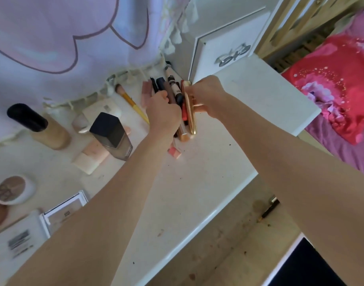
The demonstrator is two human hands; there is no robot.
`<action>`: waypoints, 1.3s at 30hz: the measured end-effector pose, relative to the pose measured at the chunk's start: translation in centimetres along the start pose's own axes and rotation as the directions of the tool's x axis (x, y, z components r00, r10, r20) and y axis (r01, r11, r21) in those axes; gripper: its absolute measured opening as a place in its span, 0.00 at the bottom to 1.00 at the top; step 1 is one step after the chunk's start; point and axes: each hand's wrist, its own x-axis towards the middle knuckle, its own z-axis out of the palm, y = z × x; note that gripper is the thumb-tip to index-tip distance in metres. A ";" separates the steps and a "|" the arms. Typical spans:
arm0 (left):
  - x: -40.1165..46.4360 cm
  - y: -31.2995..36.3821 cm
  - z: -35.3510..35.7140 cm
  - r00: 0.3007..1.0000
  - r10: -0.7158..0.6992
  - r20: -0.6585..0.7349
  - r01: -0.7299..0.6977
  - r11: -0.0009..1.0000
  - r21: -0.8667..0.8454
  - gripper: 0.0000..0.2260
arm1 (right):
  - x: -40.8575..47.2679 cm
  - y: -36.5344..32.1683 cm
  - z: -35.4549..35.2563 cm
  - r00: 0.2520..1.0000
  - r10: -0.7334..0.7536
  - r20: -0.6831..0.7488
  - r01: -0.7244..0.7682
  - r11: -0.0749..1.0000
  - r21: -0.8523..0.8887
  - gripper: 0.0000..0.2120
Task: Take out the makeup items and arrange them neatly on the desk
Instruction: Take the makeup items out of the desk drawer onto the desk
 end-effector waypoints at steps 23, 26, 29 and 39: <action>-12.6 -1.8 -1.6 0.845 0.455 0.280 -0.512 0.839 0.182 0.15 | -12.5 10.5 -10.3 0.969 -0.245 0.026 0.246 0.958 -0.149 0.12; -16.3 -2.7 0.6 0.762 0.517 0.391 -0.628 0.737 0.250 0.15 | -13.8 14.8 -13.8 0.966 -0.256 0.036 0.253 0.909 -0.331 0.12; -19.5 -3.7 4.2 0.648 0.525 0.552 -0.733 0.628 0.263 0.15 | -14.0 18.7 -17.1 0.964 -0.247 0.099 0.259 0.783 -0.565 0.15; -22.8 -12.2 16.5 0.567 0.036 0.823 -0.517 0.794 0.321 0.18 | -7.2 26.3 -23.2 0.969 0.058 0.242 0.209 0.332 -0.920 0.19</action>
